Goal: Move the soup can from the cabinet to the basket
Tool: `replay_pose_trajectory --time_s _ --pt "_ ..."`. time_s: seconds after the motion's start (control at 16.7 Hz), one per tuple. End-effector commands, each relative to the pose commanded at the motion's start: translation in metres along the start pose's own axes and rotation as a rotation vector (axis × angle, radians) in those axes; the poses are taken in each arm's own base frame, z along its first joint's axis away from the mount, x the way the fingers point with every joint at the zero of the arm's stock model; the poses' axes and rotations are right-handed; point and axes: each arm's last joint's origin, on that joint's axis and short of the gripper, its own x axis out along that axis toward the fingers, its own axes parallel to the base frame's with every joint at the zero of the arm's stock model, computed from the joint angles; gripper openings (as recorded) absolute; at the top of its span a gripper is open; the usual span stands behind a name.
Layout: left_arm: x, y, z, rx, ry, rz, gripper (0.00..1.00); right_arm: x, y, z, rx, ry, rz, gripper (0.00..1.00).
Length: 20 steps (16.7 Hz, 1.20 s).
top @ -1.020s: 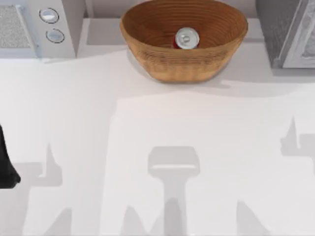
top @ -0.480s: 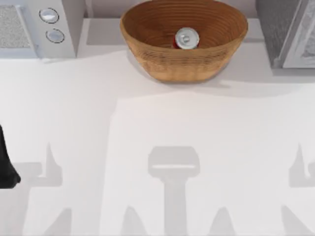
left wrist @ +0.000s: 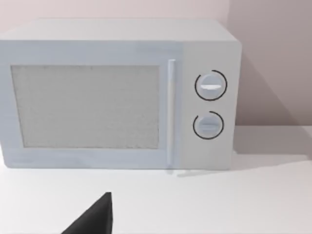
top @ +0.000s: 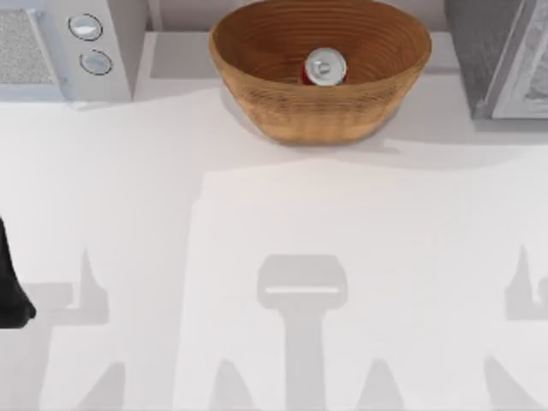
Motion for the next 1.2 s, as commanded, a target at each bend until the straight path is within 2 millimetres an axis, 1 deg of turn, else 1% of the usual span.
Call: replay_pose_trajectory --time_s 0.18,0.3,0.42,0.54,0.72,0.84,0.96,1.08,1.2 --pt "0.000 0.000 0.000 0.000 0.000 0.000 1.00 0.009 -0.011 0.016 -0.009 -0.031 0.004 1.00" --pt "0.000 0.000 0.000 0.000 0.000 0.000 1.00 0.020 -0.024 0.026 -0.017 -0.036 0.006 1.00" --pt "0.000 0.000 0.000 0.000 0.000 0.000 1.00 0.033 -0.043 0.031 -0.019 -0.024 0.007 1.00" --pt "0.000 0.000 0.000 0.000 0.000 0.000 1.00 0.046 -0.067 0.032 -0.016 -0.008 0.007 1.00" --pt "0.000 0.000 0.000 0.000 0.000 0.000 1.00 0.058 -0.111 0.024 -0.005 0.014 0.005 1.00" --pt "0.000 0.000 0.000 0.000 0.000 0.000 1.00 0.059 -0.140 0.014 0.003 0.023 0.003 1.00" --pt "0.000 0.000 0.000 0.000 0.000 0.000 1.00 0.055 -0.165 0.004 0.006 0.025 0.001 1.00" --pt "0.000 0.000 0.000 0.000 0.000 0.000 1.00 0.050 -0.183 -0.004 0.002 0.023 -0.001 1.00" --pt "0.000 0.000 0.000 0.000 0.000 0.000 1.00 0.045 -0.194 -0.009 0.001 0.022 -0.003 1.00"
